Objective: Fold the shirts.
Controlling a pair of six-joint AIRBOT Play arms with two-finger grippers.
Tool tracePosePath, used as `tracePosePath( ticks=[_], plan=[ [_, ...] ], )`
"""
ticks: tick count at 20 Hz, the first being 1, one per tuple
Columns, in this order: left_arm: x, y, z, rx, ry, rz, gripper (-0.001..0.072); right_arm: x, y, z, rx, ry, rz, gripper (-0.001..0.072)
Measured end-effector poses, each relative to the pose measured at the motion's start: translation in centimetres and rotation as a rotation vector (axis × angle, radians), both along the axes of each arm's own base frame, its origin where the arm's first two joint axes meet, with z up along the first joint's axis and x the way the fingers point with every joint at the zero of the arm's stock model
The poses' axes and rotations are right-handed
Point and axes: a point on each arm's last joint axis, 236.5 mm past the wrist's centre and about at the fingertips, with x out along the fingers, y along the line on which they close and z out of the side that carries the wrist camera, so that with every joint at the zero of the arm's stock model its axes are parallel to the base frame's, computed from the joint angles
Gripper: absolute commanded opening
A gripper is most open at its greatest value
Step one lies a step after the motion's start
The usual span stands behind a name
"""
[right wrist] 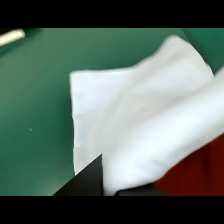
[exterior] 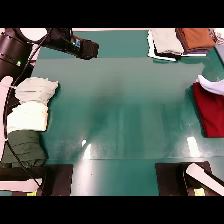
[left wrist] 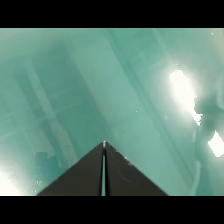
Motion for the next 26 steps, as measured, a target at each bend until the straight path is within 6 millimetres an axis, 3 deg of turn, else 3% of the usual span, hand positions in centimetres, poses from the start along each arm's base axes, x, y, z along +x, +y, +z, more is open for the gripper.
tracePosePath(
  ticks=[1, 2, 3, 4, 5, 8, 10, 12, 17, 22, 23, 24, 25, 26],
  plan=[
    [0.0, 0.0, 0.0, 0.002, -0.001, -0.002, 0.0024, -1.2, 0.0, -0.9, 0.014, 0.028, -0.018, 0.0076],
    [0.0, 0.0, 0.0, 0.005, -0.001, -0.004, 0.0024, -2.3, -0.1, -1.7, 0.03, 0.053, -0.037, 0.032],
    [0.0, 0.0, 0.0, 0.006, -0.002, -0.006, 0.0024, -3.6, -0.2, -2.6, 0.046, 0.082, -0.059, 0.0519],
    [0.0, 0.0, 0.0, 0.007, -0.004, -0.007, 0.0024, -4.8, -0.4, -3.5, 0.064, 0.106, -0.08, 0.0586],
    [0.0, 0.0, 0.0, 0.007, -0.004, -0.008, 0.0024, -5.6, -0.5, -4.1, 0.079, 0.123, -0.098, 0.0587],
    [0.0, 0.0, 0.0, 0.008, -0.006, -0.008, 0.0024, -6.6, -0.4, -4.5, 0.102, 0.14, -0.114, 0.0586],
    [0.0, 0.0, 0.0, 0.008, -0.007, -0.008, 0.0024, -5.5, 0.8, -3.4, 0.103, 0.115, -0.073, 0.0586],
    [0.0, 0.0, 0.0, 0.008, -0.007, -0.009, 0.0024, -3.3, 3.4, -1.8, 0.102, 0.077, 0.014, 0.0585],
    [-0.2, 0.1, -0.2, 0.014, 0.005, -0.012, 0.0024, 2.1, 13.3, 1.5, 0.087, -0.002, 0.308, 0.0581],
    [-0.1, 0.0, -0.1, 0.01, -0.003, -0.01, 0.0024, 3.2, 25.6, 2.2, 0.094, -0.007, 0.638, 0.0563],
    [0.1, 0.0, 0.1, 0.005, -0.01, -0.007, 0.0024, 3.0, 27.8, 2.3, 0.094, -0.007, 0.699, 0.0475],
    [0.2, -0.1, 0.3, -0.001, -0.02, -0.005, 0.0024, 2.8, 29.8, 2.4, 0.093, -0.012, 0.75, 0.0322],
    [0.4, -0.1, 0.5, -0.006, -0.029, -0.002, 0.0024, 2.5, 31.5, 2.5, 0.09, -0.017, 0.795, 0.0122],
    [0.6, -0.2, 0.7, -0.014, -0.041, 0.001, 0.0024, 2.2, 33.1, 2.6, 0.088, -0.022, 0.839, 0.0017]
  ],
)
